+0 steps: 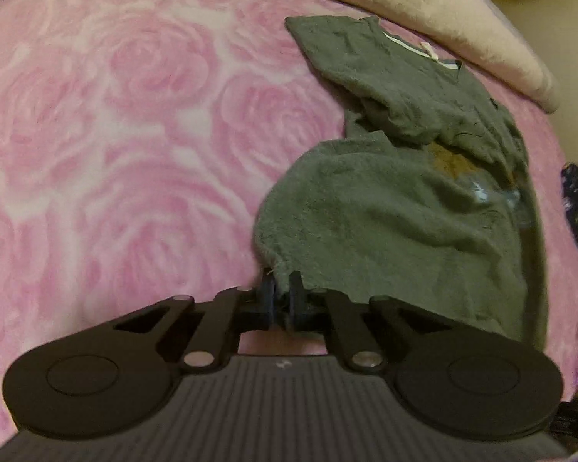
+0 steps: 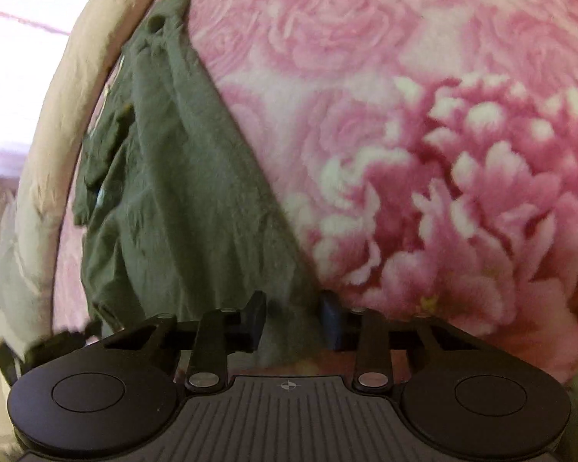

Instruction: Fold clothes

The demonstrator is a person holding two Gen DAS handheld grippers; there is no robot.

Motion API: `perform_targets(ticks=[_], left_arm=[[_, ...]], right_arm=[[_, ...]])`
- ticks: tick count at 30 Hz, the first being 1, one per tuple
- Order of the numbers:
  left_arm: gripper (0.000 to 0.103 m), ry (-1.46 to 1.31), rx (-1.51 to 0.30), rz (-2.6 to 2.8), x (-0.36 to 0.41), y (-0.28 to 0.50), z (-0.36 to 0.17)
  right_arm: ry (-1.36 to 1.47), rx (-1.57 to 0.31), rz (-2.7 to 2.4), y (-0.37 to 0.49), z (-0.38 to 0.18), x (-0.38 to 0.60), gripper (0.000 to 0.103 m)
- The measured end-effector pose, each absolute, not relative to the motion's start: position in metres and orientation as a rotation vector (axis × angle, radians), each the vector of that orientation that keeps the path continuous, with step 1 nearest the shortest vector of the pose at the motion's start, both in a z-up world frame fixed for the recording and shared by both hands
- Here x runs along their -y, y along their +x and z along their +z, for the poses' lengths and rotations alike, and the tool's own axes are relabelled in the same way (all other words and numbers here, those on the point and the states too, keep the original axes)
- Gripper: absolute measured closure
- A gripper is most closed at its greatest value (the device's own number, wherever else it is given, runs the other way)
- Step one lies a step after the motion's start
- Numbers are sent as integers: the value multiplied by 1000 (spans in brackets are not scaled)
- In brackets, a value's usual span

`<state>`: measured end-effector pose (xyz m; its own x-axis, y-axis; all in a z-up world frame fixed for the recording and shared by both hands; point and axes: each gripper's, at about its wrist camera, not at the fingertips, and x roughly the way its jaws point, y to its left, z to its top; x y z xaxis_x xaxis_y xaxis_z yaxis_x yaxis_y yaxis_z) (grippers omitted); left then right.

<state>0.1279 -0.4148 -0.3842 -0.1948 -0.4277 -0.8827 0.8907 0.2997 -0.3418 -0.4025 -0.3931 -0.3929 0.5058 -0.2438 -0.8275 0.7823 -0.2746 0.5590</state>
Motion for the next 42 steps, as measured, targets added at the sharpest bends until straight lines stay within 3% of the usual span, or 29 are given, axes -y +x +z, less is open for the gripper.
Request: perform_targets(ticks=[4,14,27,31,32,33,34,36,42], left_arm=[[100,461,-1286,-1284,389,129,-364],[100,368,-1484,-1281,266,79,-319],[99,533,-1454,-1127,217,13,-351],[93,621,-1401,-1102,223,3,-345],[89,646,-1389,-1095,225,2,-341],[88,672,-1378,-1087,226,0,-337],[88,710,-1347,-1077,225,-1,-331],[90,770,-1274,-1059,221,-1,-318],[90,552,-1238,-1144,244,0,-303]], right_arm=[[1500,-527,-1034,-404,-380,407,103],[1178,-687,-1102,-493,-283,430,103],[1128,-1001,-1078,-503,-346,413,102],[1091,-1111,-1056,-500,-359,409,101],[1075,-1140,-1059,-497,-356,411,84],[1051,-1165,-1075,-496,-352,412,52],[994,-1175,-1114,-495,-345,413,38],[888,-1169,-1168,-493,-330,415,35],[879,-952,-1061,-469,-314,423,35]])
